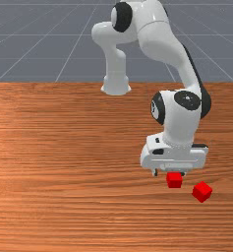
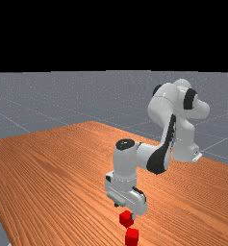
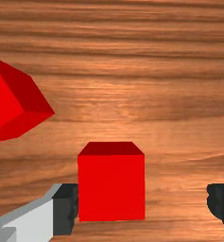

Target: Stack all the cube

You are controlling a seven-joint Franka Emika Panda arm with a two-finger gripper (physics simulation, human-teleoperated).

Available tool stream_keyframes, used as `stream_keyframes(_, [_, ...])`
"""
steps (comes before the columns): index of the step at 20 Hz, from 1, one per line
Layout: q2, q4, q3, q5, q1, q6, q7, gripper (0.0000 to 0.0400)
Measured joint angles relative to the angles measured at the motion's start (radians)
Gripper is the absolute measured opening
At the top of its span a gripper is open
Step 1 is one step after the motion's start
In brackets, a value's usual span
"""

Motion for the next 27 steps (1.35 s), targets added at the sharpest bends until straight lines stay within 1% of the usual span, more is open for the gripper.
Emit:
stream_keyframes(3, [0.047,0.049,-0.022,-0.033,0.02,0.017,0.007,0.04])
stream_keyframes(4, [0.057,0.057,-0.025,-0.036,0.025,0.021,0.014,0.0245])
stream_keyframes(5, [0.058,0.058,-0.027,-0.037,0.026,0.023,0.018,0.0201])
stream_keyframes(6, [0.044,0.05,-0.024,-0.032,0.023,0.013,0.015,0.02])
stream_keyframes(9, [-0.076,0.017,0.001,0.007,0.0,-0.085,-0.001,0.02])
stream_keyframes(11, [-0.103,0.042,0.008,0.011,0.0,-0.102,-0.005,0.02])
stream_keyframes(13, [-0.067,0.142,0.013,-0.002,0.017,-0.106,-0.009,0.02])
stream_keyframes(16, [-0.025,0.245,0.021,-0.016,0.046,-0.107,-0.009,0.02])
stream_keyframes(20, [0.01,0.276,0.031,-0.014,0.059,-0.11,-0.007,0.02])
stream_keyframes(23, [0.022,0.281,0.026,-0.02,0.062,-0.103,-0.004,0.02])
stream_keyframes(24, [0.023,0.282,0.022,-0.024,0.063,-0.1,-0.004,0.028])
stream_keyframes(25, [0.023,0.283,0.02,-0.026,0.063,-0.099,-0.004,0.0327])
stream_keyframes(26, [0.024,0.284,0.019,-0.027,0.064,-0.098,-0.004,0.0356])
stream_keyframes(27, [0.024,0.285,0.018,-0.029,0.064,-0.098,-0.004,0.0373])
